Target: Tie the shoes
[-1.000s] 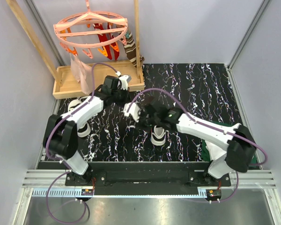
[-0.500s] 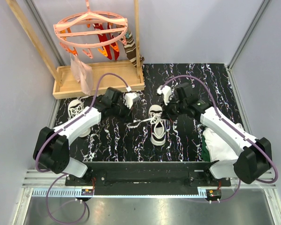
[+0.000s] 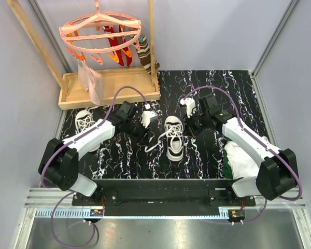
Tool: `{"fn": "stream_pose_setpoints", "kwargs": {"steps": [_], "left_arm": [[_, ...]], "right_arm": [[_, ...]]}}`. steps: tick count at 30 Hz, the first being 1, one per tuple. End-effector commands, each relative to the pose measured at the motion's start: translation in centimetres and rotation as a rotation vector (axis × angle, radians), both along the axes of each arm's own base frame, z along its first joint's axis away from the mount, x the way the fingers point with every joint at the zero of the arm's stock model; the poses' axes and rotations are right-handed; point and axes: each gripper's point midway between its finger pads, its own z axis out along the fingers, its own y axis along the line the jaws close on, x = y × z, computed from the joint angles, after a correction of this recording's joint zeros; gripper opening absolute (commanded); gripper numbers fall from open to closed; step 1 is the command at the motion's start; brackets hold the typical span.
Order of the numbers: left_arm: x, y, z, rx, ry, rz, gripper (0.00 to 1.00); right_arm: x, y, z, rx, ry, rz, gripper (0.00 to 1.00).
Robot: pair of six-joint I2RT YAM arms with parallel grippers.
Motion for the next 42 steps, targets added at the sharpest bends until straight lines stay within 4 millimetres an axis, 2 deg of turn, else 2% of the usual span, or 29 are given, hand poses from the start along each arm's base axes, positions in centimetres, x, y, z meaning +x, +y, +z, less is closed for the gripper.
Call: {"fn": "stream_pose_setpoints", "kwargs": {"steps": [1,2,4,5,6,10,13,14,16,17,24,26,30,35,42], "left_arm": [[1.5,-1.0,3.1,-0.071,-0.060,-0.049,0.44],[2.4,-1.5,4.6,-0.105,-0.094,-0.051,0.46],[3.8,-2.0,6.0,-0.130,-0.135,-0.033,0.48],[4.8,-2.8,7.6,-0.163,-0.167,-0.038,0.48],[5.2,-3.5,7.2,-0.170,-0.142,-0.048,0.48],[6.9,-7.0,8.5,-0.280,-0.054,-0.074,0.49],[8.2,-9.4,8.2,-0.326,-0.003,-0.070,0.48],[8.8,-9.9,7.3,-0.325,0.012,-0.064,0.48],[9.4,-10.9,7.5,-0.347,0.016,-0.055,0.46],[9.7,-11.1,6.8,-0.346,0.031,-0.050,0.45],[10.7,-11.9,5.9,-0.360,0.068,-0.012,0.37],[11.7,-11.7,5.5,-0.335,0.034,0.028,0.26],[13.1,-11.2,4.9,-0.300,-0.032,0.057,0.14],[13.1,-11.4,3.5,-0.274,-0.017,0.029,0.09],[12.1,-12.2,1.9,-0.250,0.018,-0.005,0.11]], "right_arm": [[1.1,0.3,-0.2,0.016,-0.020,-0.032,0.00],[1.0,0.1,-0.4,0.012,-0.021,-0.031,0.00],[1.0,-0.1,-0.6,-0.001,-0.032,-0.040,0.00],[1.1,-0.3,-0.6,-0.006,-0.037,-0.043,0.00],[1.1,-0.4,-0.7,-0.008,-0.040,-0.047,0.00],[1.7,-0.5,-0.8,-0.014,-0.059,-0.076,0.00],[2.4,-0.4,-0.7,0.002,-0.075,-0.108,0.00],[2.5,-0.3,-0.7,0.006,-0.078,-0.113,0.00],[2.8,-0.2,-0.6,0.013,-0.086,-0.122,0.00],[3.0,-0.2,-0.6,0.015,-0.090,-0.124,0.00],[3.3,0.2,-1.2,0.026,-0.101,-0.114,0.00],[3.2,0.4,-1.4,0.033,-0.087,-0.107,0.00],[3.0,0.4,-1.5,0.034,-0.084,-0.105,0.00],[2.9,0.3,-1.9,0.026,-0.070,-0.105,0.00],[2.8,0.3,-2.9,0.016,-0.042,-0.106,0.00]]}}
